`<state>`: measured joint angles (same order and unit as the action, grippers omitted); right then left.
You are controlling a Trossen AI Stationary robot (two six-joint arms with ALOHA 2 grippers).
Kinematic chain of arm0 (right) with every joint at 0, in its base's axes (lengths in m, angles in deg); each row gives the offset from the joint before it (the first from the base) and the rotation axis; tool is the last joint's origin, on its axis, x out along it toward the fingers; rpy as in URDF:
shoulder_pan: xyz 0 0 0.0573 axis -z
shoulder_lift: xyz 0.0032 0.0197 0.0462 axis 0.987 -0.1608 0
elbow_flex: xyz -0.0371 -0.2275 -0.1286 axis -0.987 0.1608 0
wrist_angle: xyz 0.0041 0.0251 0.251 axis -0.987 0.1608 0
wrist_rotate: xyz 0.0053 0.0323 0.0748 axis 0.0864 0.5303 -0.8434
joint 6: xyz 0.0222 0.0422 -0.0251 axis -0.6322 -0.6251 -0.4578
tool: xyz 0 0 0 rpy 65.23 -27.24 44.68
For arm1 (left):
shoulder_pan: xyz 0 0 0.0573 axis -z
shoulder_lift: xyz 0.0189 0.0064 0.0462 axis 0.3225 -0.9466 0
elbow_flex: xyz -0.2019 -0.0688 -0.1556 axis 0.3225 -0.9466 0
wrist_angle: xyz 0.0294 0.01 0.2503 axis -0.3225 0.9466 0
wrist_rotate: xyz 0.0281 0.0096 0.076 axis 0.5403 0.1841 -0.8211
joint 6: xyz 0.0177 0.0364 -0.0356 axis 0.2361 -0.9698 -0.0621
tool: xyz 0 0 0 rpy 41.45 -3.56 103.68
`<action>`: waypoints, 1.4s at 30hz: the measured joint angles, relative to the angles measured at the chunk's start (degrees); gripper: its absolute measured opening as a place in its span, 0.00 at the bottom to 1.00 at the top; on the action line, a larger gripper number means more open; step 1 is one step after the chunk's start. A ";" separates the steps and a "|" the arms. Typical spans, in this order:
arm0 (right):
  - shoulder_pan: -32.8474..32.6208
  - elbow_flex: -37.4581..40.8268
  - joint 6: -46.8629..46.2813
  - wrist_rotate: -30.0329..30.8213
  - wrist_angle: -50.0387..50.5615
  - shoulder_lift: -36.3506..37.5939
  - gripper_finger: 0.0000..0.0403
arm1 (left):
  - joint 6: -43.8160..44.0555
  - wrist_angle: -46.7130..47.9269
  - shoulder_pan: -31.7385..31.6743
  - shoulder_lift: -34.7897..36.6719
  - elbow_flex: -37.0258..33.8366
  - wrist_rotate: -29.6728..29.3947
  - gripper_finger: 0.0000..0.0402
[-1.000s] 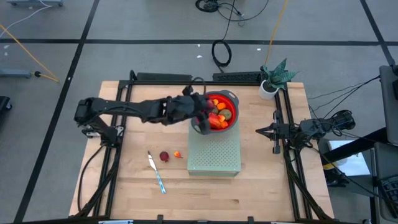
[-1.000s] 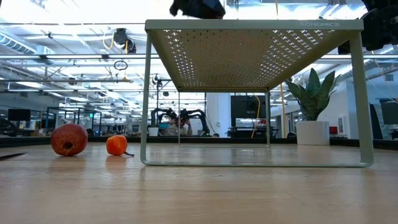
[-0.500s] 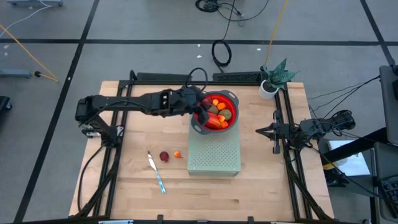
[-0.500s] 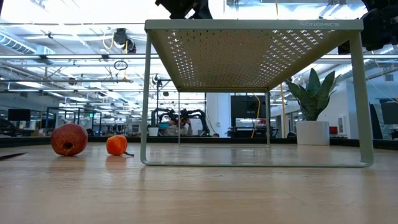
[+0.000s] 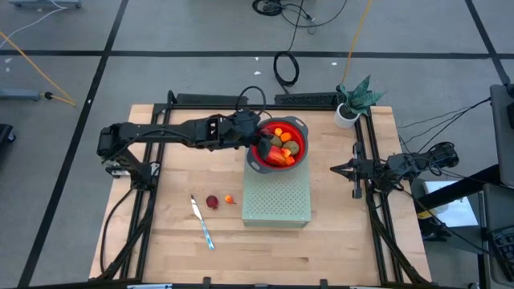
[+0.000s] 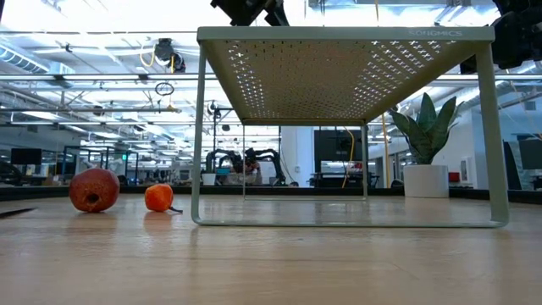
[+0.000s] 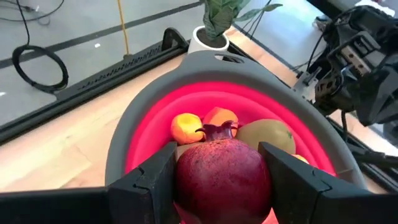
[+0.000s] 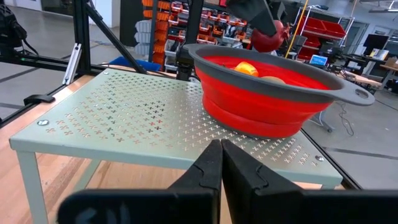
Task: Pick & Place Fruit
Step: Put the pomegranate into the red strainer bowl on the shelf
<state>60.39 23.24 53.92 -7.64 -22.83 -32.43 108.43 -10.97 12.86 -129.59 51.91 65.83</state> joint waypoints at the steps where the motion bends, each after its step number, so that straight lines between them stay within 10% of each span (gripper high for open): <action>1: 0.01 0.00 0.00 0.00 -0.02 -0.01 0.00 | 0.39 -0.04 -0.02 0.00 0.00 0.01 0.50; 42: 0.02 -0.02 0.00 0.04 -0.04 -0.02 0.00 | -5.11 -2.49 -0.72 -2.84 -0.07 2.49 0.63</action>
<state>60.41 23.22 53.92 -7.60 -22.88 -32.45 103.32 -13.46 12.14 -132.43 51.84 68.32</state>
